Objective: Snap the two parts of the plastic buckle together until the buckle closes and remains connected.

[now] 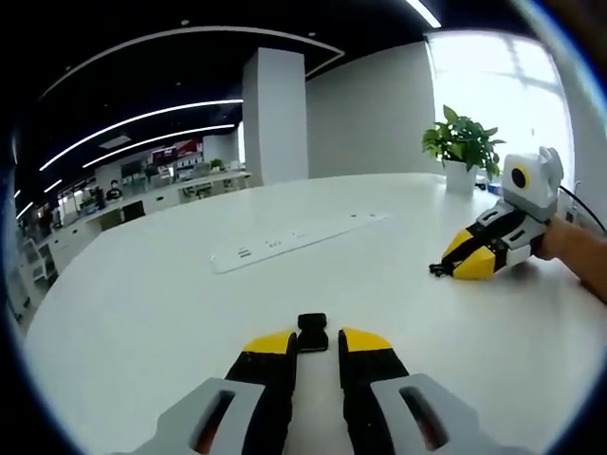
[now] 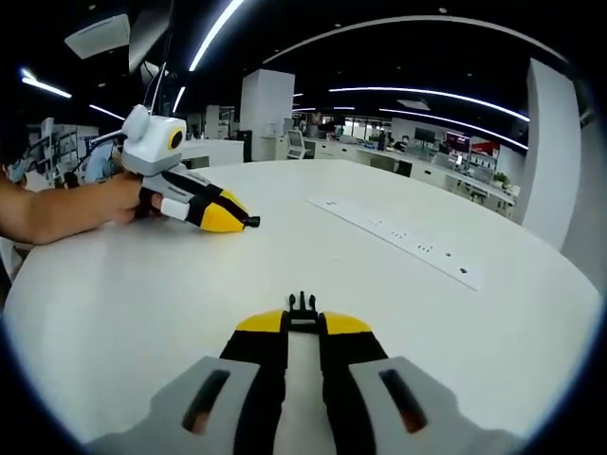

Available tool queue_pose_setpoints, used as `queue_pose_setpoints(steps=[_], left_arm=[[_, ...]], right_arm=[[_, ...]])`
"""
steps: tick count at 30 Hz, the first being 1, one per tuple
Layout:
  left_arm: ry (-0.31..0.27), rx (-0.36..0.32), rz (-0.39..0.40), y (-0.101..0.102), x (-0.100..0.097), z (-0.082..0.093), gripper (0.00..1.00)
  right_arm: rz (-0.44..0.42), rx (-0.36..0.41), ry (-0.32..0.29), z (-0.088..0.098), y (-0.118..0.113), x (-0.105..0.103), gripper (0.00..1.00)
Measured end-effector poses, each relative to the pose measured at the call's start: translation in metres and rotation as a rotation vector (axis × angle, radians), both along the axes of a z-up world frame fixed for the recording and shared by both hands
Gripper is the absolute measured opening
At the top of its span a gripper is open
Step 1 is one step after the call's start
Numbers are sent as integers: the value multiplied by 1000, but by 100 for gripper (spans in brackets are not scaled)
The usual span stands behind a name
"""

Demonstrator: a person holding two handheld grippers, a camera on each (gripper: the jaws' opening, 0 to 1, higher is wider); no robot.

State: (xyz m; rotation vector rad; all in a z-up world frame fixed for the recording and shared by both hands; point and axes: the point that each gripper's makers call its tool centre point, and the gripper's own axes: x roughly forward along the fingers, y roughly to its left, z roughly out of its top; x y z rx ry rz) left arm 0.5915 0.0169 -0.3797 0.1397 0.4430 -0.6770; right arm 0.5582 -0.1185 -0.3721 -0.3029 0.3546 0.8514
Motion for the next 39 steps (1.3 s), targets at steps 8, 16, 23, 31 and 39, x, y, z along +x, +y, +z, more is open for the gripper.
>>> queue_pose_setpoints(steps=[8, 16, 23, 31, 39], left_arm=[[6, -4, 4, -1, 0, 1, 14], [6, -10, 17, -1, 1, 1, 16], [22, -30, 56, 9, 6, 2, 15], [18, -31, 37, 8, 4, 1, 15], [10, -17, 27, 9, 4, 1, 14]], right_arm=[[2, 10, 1, 0, 3, 1, 18], [-11, 15, 7, 0, 3, 3, 16], [-11, 20, 17, -1, 2, 4, 13], [-4, 23, 21, 0, 3, 5, 13], [5, 25, 23, 0, 6, 4, 13]])
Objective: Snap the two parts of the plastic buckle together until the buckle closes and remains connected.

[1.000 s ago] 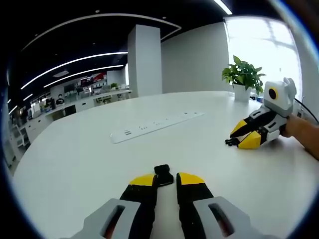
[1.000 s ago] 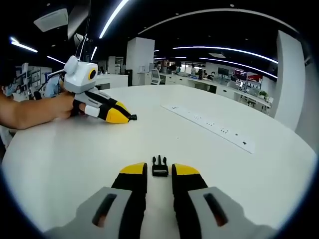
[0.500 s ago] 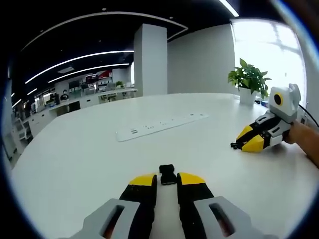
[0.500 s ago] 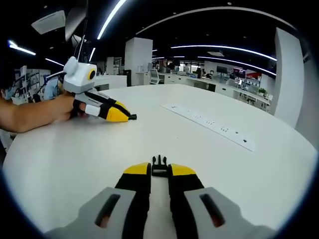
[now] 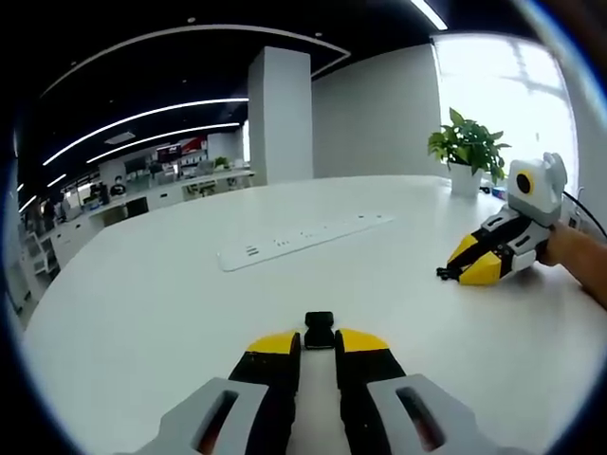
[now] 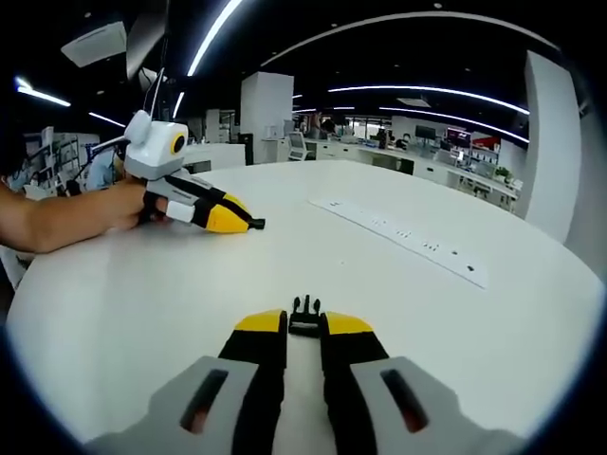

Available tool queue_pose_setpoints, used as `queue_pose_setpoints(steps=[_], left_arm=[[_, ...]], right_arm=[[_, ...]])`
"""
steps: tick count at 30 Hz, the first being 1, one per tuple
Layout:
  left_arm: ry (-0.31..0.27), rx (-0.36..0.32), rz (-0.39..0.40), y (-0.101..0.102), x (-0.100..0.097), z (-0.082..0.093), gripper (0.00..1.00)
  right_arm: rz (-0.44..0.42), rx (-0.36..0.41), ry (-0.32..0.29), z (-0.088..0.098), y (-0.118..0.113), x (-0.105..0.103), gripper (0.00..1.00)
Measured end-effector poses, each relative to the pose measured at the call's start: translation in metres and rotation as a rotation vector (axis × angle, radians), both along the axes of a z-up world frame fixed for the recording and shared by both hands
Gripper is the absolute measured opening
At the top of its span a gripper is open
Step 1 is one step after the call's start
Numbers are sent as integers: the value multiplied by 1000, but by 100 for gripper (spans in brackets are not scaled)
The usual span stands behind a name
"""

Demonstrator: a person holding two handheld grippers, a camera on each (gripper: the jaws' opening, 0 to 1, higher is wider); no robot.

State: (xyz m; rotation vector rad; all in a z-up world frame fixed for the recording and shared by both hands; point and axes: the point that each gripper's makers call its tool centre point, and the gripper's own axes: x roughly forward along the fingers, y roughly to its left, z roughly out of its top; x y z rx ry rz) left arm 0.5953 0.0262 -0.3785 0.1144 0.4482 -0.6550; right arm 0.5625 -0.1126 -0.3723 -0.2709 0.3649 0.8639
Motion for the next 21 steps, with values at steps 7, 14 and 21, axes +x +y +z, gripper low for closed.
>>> queue_pose_setpoints(steps=[7, 14, 21], left_arm=[[-22, 23, -18, -2, 0, 0, 14], [-13, 18, -29, -3, 3, 0, 12], [-4, 11, -23, -2, 3, -1, 12]], right_arm=[[-5, 5, -2, 0, 1, -3, 16], [0, 8, -3, -1, 1, -3, 18], [5, 8, 5, -2, 3, -4, 13]])
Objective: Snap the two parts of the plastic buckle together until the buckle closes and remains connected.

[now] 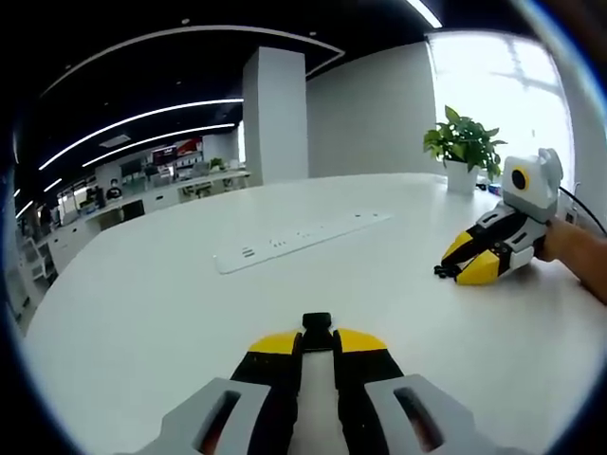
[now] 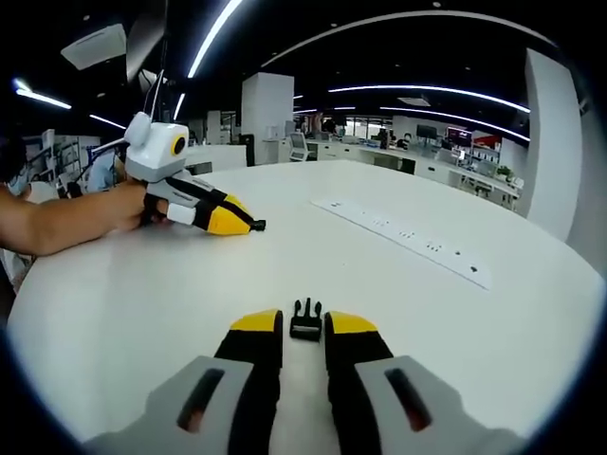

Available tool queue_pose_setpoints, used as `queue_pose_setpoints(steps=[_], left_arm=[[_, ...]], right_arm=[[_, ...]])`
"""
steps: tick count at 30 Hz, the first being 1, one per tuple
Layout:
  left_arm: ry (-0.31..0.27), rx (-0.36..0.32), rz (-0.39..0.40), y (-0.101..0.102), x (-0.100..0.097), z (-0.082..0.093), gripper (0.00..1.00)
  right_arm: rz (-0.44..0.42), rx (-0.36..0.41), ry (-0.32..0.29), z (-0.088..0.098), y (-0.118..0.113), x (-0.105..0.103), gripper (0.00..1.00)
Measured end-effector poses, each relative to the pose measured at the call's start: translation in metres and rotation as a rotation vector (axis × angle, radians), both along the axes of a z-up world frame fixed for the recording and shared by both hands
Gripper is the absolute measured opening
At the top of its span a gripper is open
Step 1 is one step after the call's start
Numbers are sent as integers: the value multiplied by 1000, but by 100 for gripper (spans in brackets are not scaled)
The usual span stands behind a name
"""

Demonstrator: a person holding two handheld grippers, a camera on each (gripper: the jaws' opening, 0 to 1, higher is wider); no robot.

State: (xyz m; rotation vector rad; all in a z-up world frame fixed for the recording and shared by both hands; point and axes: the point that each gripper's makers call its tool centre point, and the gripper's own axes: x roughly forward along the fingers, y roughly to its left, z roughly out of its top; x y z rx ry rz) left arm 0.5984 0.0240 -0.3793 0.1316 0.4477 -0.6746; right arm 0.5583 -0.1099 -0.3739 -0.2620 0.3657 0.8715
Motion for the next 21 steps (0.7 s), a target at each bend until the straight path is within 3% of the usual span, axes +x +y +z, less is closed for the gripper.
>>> queue_pose_setpoints(steps=[12, 17, 21], left_arm=[[5, -44, -9, 0, -1, 6, 12], [20, -97, -31, 4, 2, 22, 11], [6, -98, -42, 3, 0, 34, 11]], right_arm=[[-25, -19, -26, 3, -4, 6, 12], [-65, 45, -69, 27, -7, 13, 11], [-104, 79, -53, 37, -13, 17, 11]])
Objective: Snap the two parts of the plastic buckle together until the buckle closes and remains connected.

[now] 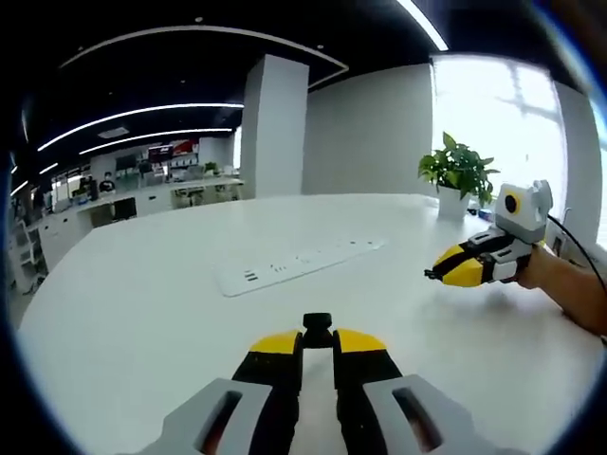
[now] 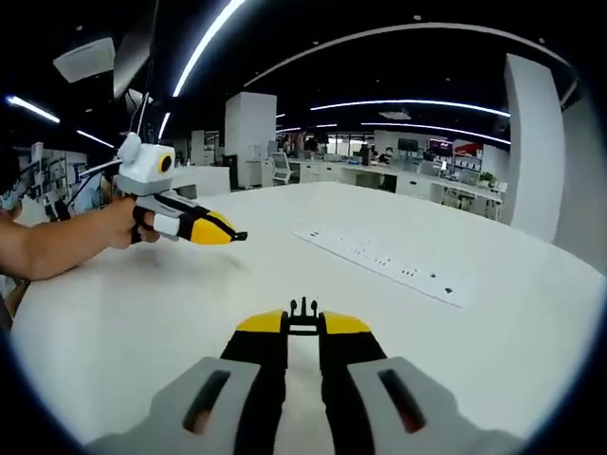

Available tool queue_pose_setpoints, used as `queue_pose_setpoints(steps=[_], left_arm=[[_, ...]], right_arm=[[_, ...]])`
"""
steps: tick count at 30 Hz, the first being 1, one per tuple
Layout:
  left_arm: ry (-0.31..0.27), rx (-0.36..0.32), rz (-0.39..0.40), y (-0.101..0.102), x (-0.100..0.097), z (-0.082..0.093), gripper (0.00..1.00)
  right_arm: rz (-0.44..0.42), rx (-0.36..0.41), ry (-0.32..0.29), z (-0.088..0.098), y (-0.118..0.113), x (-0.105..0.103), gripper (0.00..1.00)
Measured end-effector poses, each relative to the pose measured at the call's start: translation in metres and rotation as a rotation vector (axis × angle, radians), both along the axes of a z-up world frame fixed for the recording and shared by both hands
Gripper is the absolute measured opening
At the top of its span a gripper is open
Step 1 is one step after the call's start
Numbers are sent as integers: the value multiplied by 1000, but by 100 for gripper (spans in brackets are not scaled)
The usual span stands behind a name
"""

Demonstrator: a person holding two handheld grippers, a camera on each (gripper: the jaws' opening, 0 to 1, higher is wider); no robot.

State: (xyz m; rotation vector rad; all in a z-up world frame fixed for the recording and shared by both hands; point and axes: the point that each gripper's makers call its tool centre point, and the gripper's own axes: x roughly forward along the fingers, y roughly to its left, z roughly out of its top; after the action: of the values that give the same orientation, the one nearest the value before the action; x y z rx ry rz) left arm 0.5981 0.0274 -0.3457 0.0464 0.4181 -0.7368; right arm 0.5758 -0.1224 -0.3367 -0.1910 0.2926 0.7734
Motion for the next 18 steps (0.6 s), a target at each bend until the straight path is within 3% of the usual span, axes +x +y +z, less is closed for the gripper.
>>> queue_pose_setpoints(steps=[6, 10, 13, 18], left_arm=[[-48, 108, -21, -6, -2, -7, 11], [-57, 106, -30, -10, -4, -5, 11], [-36, 47, -22, -12, -4, -1, 11], [-45, 33, -5, -6, 0, 1, 11]], right_arm=[[-65, -4, 27, 0, -11, 10, 10], [-79, -5, 17, 0, -13, 12, 10], [-90, -7, 8, 0, -16, 14, 10], [-107, -1, -1, 2, -19, 15, 10]])
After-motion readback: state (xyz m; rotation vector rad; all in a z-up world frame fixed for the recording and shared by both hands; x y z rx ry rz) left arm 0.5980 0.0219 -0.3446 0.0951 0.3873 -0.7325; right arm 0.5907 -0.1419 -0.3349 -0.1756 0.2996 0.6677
